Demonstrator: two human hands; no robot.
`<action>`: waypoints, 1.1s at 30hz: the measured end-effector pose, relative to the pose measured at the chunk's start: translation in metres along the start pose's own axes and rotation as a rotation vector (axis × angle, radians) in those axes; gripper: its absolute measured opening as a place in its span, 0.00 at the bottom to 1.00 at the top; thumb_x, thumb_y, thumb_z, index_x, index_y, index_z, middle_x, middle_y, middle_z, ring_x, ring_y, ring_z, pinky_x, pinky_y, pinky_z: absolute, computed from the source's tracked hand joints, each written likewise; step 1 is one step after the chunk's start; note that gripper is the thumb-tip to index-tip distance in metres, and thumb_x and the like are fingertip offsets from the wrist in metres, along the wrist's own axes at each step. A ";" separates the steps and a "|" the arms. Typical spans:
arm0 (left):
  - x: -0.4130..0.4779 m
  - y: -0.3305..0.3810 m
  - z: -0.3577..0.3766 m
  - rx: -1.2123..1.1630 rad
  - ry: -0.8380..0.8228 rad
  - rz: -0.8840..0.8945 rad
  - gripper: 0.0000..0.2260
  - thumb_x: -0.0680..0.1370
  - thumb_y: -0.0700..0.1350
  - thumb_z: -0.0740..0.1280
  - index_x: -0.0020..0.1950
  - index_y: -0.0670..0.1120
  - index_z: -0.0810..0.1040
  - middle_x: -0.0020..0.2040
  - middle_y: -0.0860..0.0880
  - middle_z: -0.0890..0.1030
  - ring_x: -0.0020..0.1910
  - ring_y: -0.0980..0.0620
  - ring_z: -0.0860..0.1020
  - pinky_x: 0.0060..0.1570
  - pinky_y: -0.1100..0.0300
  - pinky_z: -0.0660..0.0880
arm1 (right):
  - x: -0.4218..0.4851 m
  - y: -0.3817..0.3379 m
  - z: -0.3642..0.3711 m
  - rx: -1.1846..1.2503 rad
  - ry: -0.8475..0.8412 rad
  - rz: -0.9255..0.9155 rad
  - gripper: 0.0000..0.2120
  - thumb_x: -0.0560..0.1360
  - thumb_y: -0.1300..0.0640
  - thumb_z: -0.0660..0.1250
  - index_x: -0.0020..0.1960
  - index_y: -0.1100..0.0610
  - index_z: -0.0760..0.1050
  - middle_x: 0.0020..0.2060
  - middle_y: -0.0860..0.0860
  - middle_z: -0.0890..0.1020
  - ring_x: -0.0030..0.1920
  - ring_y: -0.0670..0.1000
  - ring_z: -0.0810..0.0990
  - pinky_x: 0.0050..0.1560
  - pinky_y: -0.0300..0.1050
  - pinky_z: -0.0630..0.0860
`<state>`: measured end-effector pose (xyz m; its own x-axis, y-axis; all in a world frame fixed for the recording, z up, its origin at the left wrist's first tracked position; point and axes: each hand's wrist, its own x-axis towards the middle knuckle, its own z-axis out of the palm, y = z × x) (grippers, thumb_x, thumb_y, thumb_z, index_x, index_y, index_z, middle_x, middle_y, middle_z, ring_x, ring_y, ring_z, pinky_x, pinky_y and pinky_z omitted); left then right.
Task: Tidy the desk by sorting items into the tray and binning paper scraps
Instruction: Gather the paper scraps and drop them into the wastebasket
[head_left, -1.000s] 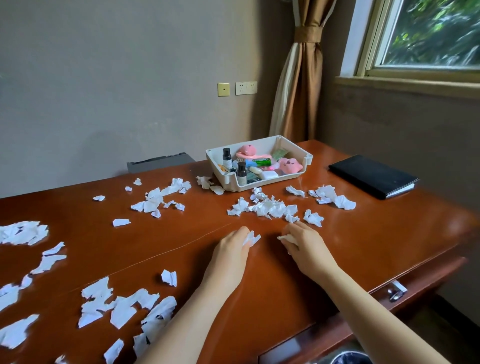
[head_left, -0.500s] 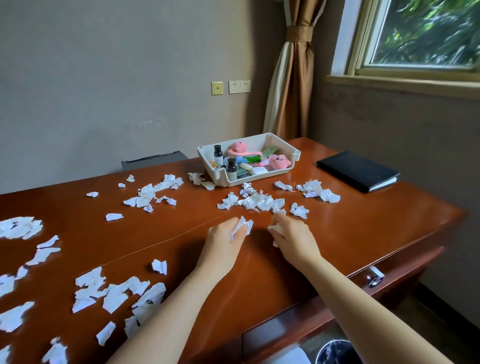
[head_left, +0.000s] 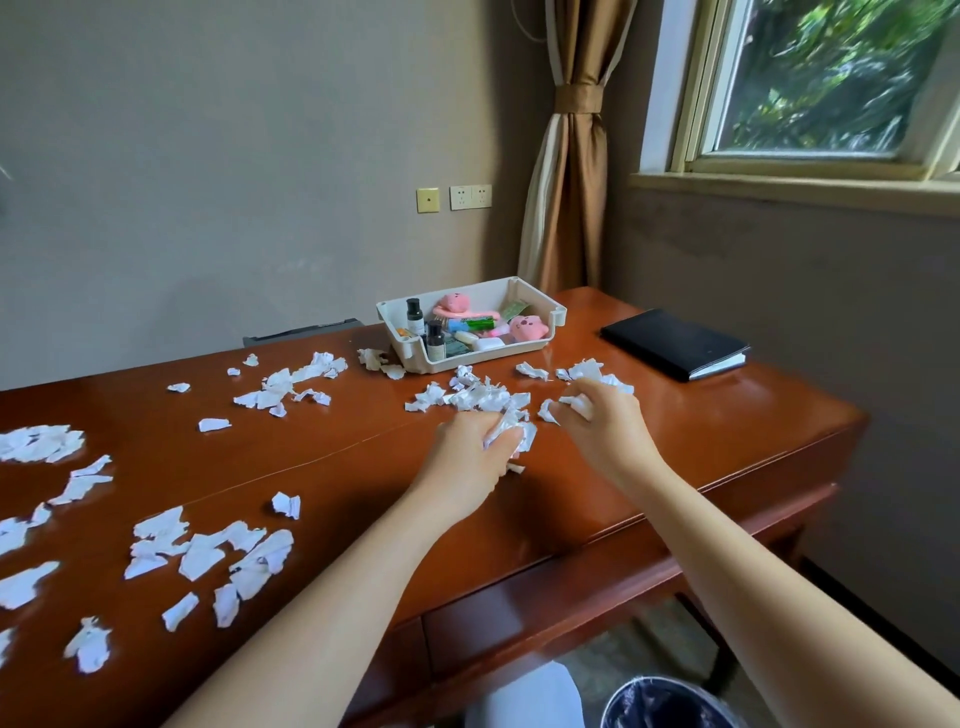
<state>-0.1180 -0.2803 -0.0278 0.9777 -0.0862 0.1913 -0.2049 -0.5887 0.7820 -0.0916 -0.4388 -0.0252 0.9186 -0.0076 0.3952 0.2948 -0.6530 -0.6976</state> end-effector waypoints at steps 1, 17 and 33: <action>-0.004 0.006 0.003 -0.013 -0.011 0.017 0.15 0.79 0.48 0.62 0.35 0.44 0.66 0.28 0.49 0.71 0.22 0.58 0.67 0.27 0.64 0.64 | -0.002 -0.001 -0.009 -0.008 0.003 -0.008 0.06 0.76 0.56 0.65 0.44 0.58 0.74 0.37 0.51 0.76 0.34 0.46 0.71 0.32 0.34 0.66; -0.030 0.043 0.116 -0.077 -0.344 0.200 0.16 0.79 0.47 0.61 0.32 0.42 0.70 0.27 0.51 0.71 0.28 0.53 0.68 0.32 0.56 0.67 | -0.078 0.078 -0.087 0.018 -0.042 0.306 0.11 0.75 0.54 0.66 0.42 0.62 0.77 0.33 0.56 0.79 0.35 0.53 0.75 0.33 0.41 0.69; -0.026 -0.065 0.309 0.054 -0.673 -0.267 0.19 0.77 0.41 0.60 0.26 0.47 0.61 0.27 0.51 0.64 0.28 0.52 0.61 0.30 0.59 0.57 | -0.154 0.276 -0.017 0.033 -0.193 0.941 0.12 0.72 0.56 0.64 0.40 0.67 0.73 0.32 0.55 0.74 0.33 0.51 0.70 0.30 0.41 0.64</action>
<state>-0.1159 -0.4883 -0.2665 0.8139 -0.3997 -0.4217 0.0300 -0.6959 0.7175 -0.1563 -0.6306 -0.2682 0.8093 -0.3912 -0.4382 -0.5808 -0.4217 -0.6963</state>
